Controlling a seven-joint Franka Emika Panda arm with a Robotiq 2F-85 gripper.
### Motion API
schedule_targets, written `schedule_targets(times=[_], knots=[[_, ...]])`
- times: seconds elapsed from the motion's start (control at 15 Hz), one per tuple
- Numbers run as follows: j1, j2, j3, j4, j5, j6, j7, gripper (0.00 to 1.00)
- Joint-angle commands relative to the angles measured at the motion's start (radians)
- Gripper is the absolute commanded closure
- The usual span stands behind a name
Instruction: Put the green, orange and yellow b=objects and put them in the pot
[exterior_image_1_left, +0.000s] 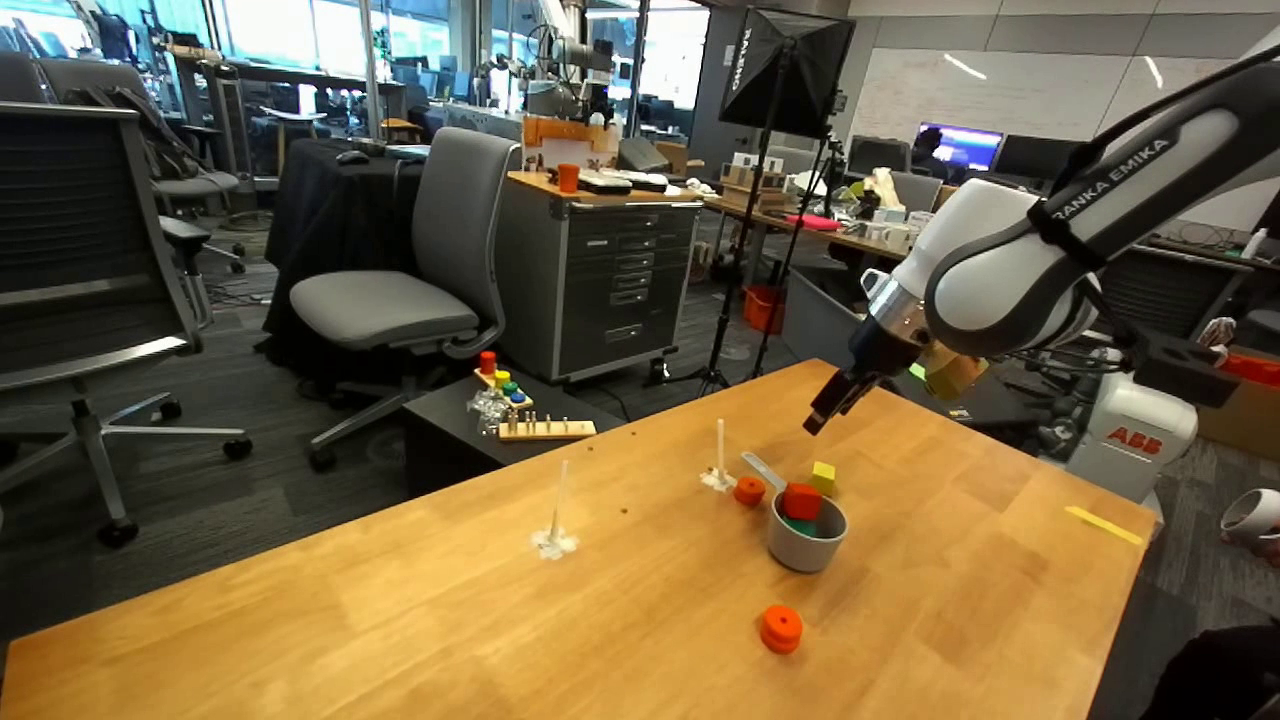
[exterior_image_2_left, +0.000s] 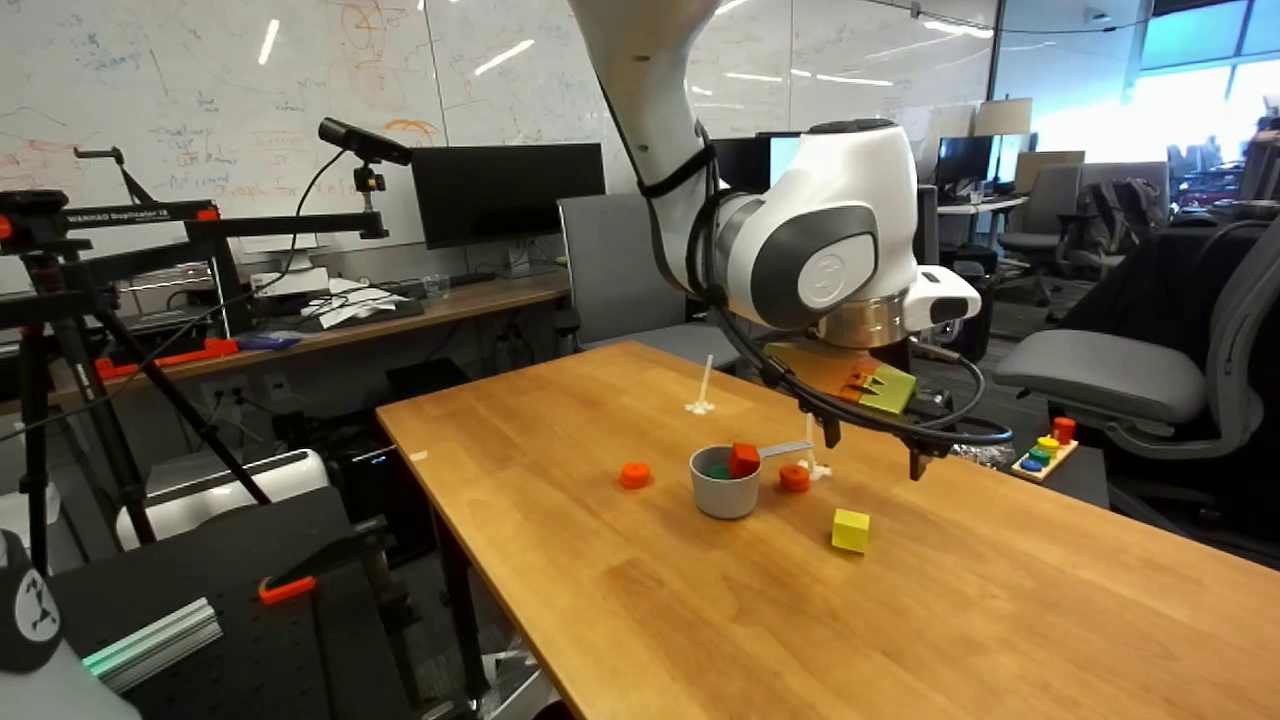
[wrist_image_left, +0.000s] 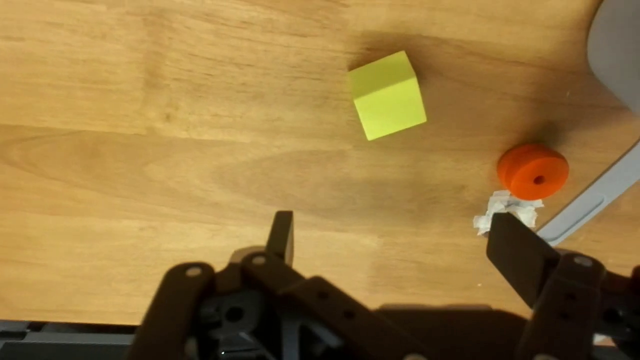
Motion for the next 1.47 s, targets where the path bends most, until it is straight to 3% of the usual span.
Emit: schedule_targets(times=[0.0,0.67,0.93,1.4], knots=[[-0.019,0.017,0.027,0.040,0.020,-0.075,-0.057,0.00],[0.002,0.031,-0.007,0.090,0.022,-0.243,-0.101,0.00],[0.047,0.058,-0.072,0.117,-0.044,-0.161,-0.110,0.00],[0.044,0.133,-0.062,0.182,-0.069,-0.118,-0.152,0.00]])
